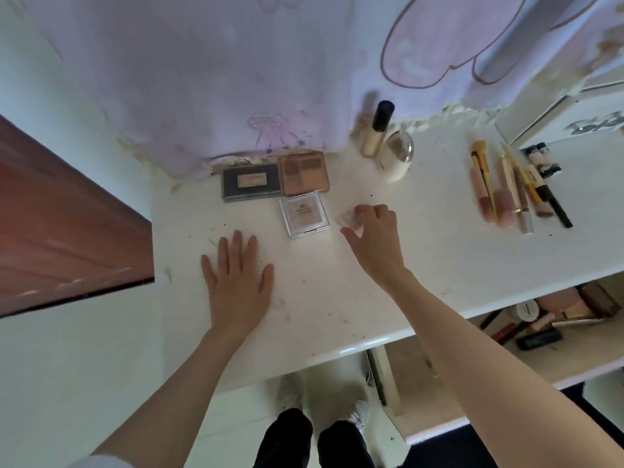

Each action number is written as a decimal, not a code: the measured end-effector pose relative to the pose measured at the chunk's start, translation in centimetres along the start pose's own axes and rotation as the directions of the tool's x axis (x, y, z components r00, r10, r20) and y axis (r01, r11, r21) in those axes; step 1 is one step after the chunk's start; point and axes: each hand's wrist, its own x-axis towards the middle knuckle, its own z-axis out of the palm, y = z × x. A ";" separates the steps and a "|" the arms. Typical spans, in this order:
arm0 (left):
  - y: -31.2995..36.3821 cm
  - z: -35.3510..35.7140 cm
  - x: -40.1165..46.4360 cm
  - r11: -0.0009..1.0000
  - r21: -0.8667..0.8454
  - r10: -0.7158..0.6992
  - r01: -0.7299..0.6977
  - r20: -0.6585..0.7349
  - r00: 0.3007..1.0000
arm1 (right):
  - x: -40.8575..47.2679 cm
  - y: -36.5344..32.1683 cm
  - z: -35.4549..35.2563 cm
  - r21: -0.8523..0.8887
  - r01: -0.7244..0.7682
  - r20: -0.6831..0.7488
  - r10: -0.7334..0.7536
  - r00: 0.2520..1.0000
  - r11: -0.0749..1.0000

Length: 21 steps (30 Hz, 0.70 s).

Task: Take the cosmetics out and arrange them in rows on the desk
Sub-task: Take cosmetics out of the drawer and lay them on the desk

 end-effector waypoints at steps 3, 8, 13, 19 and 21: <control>-0.3 0.6 -0.1 0.996 0.085 0.013 -0.013 -0.003 1.000 | 1.0 -0.6 0.8 -0.035 -0.054 -0.052 0.052 0.997 0.998; -0.4 0.7 0.1 0.994 0.106 0.009 -0.010 0.007 1.000 | 0.4 -0.4 1.6 -0.127 -0.014 -0.076 0.005 0.997 0.992; -0.5 0.8 0.2 0.996 0.090 0.020 -0.020 0.007 1.000 | -1.7 0.6 1.7 -0.107 -0.023 -0.068 0.016 0.998 0.994; -0.5 0.5 0.1 0.998 0.056 0.035 -0.037 0.040 0.999 | -7.6 3.9 2.2 -0.298 -0.018 -0.030 0.009 1.000 0.954; 0.1 0.0 -0.5 0.999 -0.002 0.052 -0.052 0.040 0.998 | -9.4 5.1 1.7 -0.333 -0.014 -0.031 0.004 1.000 0.943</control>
